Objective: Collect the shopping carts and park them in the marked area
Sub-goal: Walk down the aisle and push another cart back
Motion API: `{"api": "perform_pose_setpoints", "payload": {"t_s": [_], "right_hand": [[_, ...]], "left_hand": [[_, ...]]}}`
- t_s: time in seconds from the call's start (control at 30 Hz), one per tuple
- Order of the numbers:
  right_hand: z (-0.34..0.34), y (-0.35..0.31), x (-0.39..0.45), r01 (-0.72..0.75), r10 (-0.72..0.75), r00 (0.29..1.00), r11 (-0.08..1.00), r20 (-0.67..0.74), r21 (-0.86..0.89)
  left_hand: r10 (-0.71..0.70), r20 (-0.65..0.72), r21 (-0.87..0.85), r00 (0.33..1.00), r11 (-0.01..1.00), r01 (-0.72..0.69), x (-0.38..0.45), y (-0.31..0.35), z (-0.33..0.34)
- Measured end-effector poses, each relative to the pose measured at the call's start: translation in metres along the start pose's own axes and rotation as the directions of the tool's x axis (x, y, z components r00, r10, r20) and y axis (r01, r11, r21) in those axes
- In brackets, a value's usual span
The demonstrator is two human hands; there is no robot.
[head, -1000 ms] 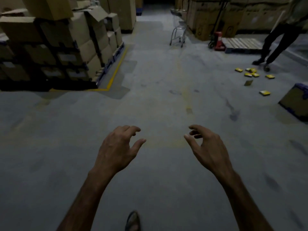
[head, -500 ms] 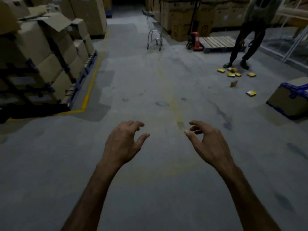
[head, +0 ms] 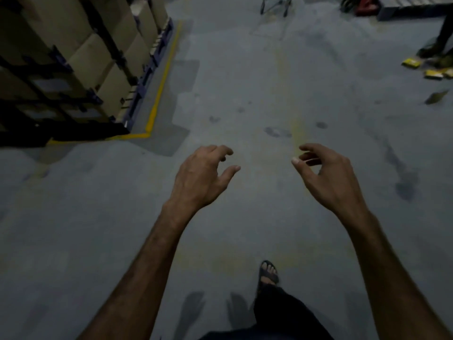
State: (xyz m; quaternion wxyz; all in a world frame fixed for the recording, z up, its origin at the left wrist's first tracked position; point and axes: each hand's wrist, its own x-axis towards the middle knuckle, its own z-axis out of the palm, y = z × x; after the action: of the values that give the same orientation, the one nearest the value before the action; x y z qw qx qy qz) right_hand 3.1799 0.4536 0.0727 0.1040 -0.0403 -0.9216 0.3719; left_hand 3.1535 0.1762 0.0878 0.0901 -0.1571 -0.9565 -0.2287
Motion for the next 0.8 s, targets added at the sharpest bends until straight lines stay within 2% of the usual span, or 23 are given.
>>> {"api": "perform_pose_setpoints", "payload": {"t_s": [0.33,0.53,0.8], "right_hand": [[0.050,0.000,0.262,0.060,-0.059,0.995,0.998,0.075,-0.002],[0.103,0.017,0.406,0.042,-0.038,0.996,0.998,0.081,-0.049],[0.158,0.018,0.603,-0.088,0.093,0.995,0.990,0.043,-0.110]], "left_hand": [[-0.138,-0.059,-0.012,0.989,0.990,0.137,0.227,-0.075,0.014],[-0.114,-0.051,-0.049,0.992,0.993,0.112,0.364,-0.160,0.050],[-0.068,0.076,-0.073,0.995,0.995,0.073,0.579,-0.281,0.095]]}}
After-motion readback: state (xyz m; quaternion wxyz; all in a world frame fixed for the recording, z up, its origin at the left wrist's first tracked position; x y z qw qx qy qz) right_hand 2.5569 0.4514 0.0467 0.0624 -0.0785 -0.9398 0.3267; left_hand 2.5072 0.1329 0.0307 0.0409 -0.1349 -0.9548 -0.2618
